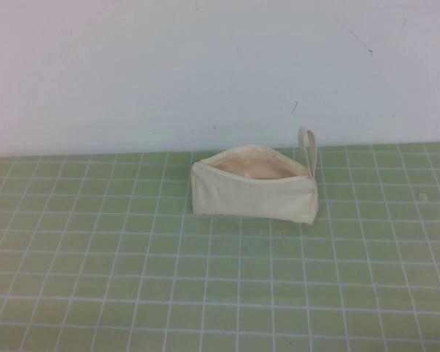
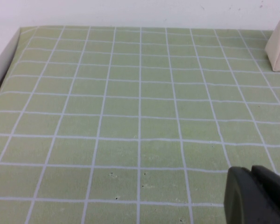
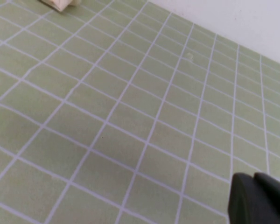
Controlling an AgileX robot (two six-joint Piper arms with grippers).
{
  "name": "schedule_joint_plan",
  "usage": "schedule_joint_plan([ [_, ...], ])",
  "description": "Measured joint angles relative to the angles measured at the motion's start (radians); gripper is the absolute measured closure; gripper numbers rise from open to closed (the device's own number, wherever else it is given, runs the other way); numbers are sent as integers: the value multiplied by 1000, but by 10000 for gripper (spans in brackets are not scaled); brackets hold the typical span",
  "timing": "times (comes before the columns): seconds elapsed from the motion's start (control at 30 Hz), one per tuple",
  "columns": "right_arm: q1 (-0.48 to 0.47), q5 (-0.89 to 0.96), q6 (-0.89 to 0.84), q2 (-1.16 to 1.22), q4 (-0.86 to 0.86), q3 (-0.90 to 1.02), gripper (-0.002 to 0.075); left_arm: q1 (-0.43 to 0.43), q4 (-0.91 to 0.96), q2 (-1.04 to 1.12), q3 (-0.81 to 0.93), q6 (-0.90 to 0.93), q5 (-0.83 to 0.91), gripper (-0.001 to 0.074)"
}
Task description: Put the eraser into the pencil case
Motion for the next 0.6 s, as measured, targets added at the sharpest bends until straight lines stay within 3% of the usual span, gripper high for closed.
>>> schedule_joint_plan([
  [0.23, 0, -7, 236, 0, -65, 0, 727, 0, 0, 0, 0, 0, 0, 736],
  [0.6, 0, -8, 430, 0, -93, 0, 727, 0, 0, 0, 0, 0, 0, 736],
])
